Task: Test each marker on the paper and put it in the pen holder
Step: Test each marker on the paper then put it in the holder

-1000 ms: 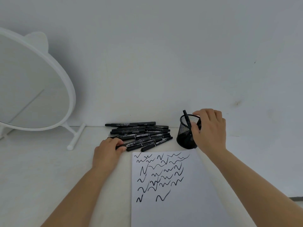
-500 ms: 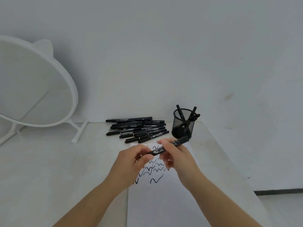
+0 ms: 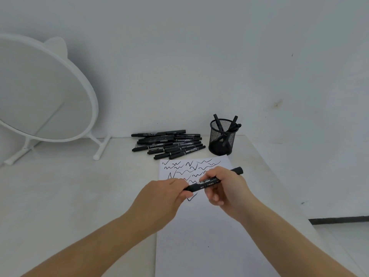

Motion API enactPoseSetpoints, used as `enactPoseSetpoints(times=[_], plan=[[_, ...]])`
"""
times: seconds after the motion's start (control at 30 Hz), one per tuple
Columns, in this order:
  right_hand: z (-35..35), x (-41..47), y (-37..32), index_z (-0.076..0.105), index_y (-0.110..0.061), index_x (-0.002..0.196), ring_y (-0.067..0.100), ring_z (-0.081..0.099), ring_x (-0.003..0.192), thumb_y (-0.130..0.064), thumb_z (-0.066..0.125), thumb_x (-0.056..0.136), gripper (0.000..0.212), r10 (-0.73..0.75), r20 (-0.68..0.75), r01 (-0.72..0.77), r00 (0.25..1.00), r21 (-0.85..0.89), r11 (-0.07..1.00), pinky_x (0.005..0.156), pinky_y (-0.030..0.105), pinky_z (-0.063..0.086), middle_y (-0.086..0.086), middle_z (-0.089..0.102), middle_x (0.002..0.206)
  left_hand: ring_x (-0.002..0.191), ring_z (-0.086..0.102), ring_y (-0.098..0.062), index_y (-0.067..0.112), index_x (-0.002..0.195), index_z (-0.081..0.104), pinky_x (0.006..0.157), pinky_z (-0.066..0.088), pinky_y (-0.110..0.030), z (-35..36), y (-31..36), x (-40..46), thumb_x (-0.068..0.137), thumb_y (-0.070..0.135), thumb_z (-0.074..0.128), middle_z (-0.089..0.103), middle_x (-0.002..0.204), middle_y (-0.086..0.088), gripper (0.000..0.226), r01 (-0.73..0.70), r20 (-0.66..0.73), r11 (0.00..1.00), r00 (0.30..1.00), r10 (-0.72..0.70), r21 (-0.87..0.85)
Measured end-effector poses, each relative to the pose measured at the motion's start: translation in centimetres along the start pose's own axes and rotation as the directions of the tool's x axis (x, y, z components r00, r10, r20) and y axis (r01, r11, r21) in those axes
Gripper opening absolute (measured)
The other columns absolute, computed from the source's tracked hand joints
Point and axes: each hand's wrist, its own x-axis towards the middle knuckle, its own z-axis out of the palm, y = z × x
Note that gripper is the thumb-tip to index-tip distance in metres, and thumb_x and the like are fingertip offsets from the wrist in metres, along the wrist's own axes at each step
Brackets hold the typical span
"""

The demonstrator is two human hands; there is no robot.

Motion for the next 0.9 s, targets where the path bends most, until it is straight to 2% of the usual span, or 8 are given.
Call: enactPoseSetpoints(times=[0.13,0.2,0.3,0.47,0.6,0.7,0.8,0.9], plan=[[-0.6,-0.2,0.0,0.061,-0.01,0.042,0.015,0.031,0.026,-0.007,0.045,0.083,0.044,-0.024,-0.015,0.024,1.0,-0.014,1.0,0.031,0.014,0.02,0.011,0.045,0.035,0.065,0.045,-0.013,0.022,0.086,0.054,0.06,0.033,-0.026,0.1,0.1,-0.5,0.095,0.034,0.039,0.045,0.067,0.014,0.021,0.042,0.082,0.997,0.996,-0.036,-0.07],[-3.9,0.4,-1.2,0.054,-0.006,0.047,0.012,0.026,0.023,-0.007,0.042,0.08,0.036,-0.065,-0.182,0.09,0.981,0.137,0.986,0.031,0.009,0.016,0.007,0.039,0.032,0.063,0.047,-0.009,0.023,0.083,0.06,0.06,0.037,-0.024,-0.5,-1.9,-1.2,0.094,0.018,0.045,0.053,0.07,0.015,0.019,0.211,0.154,0.962,0.971,-0.185,-0.173],[-9.0,1.3,-2.5,0.05,-0.003,0.057,0.014,0.024,0.027,-0.007,0.042,0.079,0.025,-0.153,-0.406,0.231,0.901,0.15,0.961,0.034,0.013,0.015,0.008,0.036,0.037,0.046,0.051,-0.004,0.029,0.065,0.055,0.049,0.038,-0.012,-2.0,-5.0,-1.9,0.094,0.019,0.045,0.056,0.052,0.006,0.032,0.391,0.037,0.861,0.915,-0.402,-0.324],[-7.6,2.8,0.1,0.066,-0.013,0.069,0.011,0.045,0.043,-0.018,0.054,0.087,0.022,-0.275,-0.276,0.232,0.921,-0.18,0.956,0.041,0.02,0.036,0.001,0.057,0.049,0.058,0.059,0.001,0.032,0.067,0.054,0.057,0.04,-0.009,0.6,-2.4,0.6,0.093,0.028,0.044,0.065,0.064,0.017,0.028,0.298,0.188,0.894,0.951,-0.247,-0.335],[-8.3,3.4,0.9,0.069,-0.021,0.081,0.01,0.053,0.06,-0.018,0.063,0.085,0.008,-0.325,-0.268,0.258,0.907,-0.255,0.932,0.056,0.023,0.041,-0.003,0.063,0.064,0.064,0.058,-0.001,0.038,0.071,0.048,0.059,0.04,-0.016,3.0,-2.1,1.6,0.095,0.033,0.042,0.064,0.067,0.02,0.025,0.22,0.159,0.938,0.97,-0.182,-0.268],[-7.8,4.9,0.9,0.066,-0.02,0.077,0.006,0.052,0.052,-0.013,0.065,0.083,0.01,-0.396,-0.234,0.302,0.888,-0.352,0.886,0.05,0.017,0.042,-0.008,0.059,0.055,0.065,0.045,-0.006,0.033,0.086,0.049,0.056,0.032,-0.023,4.4,-2.5,3.0,0.095,0.042,0.037,0.052,0.068,0.02,0.017,0.138,0.051,0.989,0.99,-0.135,-0.058],[-6.8,7.0,0.3,0.06,-0.021,0.068,0.0,0.05,0.044,-0.021,0.062,0.085,0.017,-0.483,-0.217,0.337,0.848,-0.482,0.809,0.048,0.011,0.039,-0.009,0.057,0.047,0.074,0.045,-0.009,0.03,0.092,0.052,0.063,0.033,-0.026,5.4,-3.1,4.4,0.094,0.043,0.037,0.053,0.079,0.016,0.02,0.162,0.032,0.984,0.987,-0.16,-0.074],[-6.9,8.9,1.3,0.053,-0.022,0.065,0.0,0.048,0.046,-0.022,0.058,0.086,0.021,-0.54,-0.255,0.34,0.802,-0.549,0.763,0.053,0.017,0.039,-0.007,0.055,0.051,0.077,0.042,-0.005,0.029,0.095,0.053,0.064,0.031,-0.024,6.0,-4.1,4.3,0.094,0.042,0.037,0.049,0.077,0.018,0.02,0.13,0.02,0.989,0.991,-0.129,-0.071]])
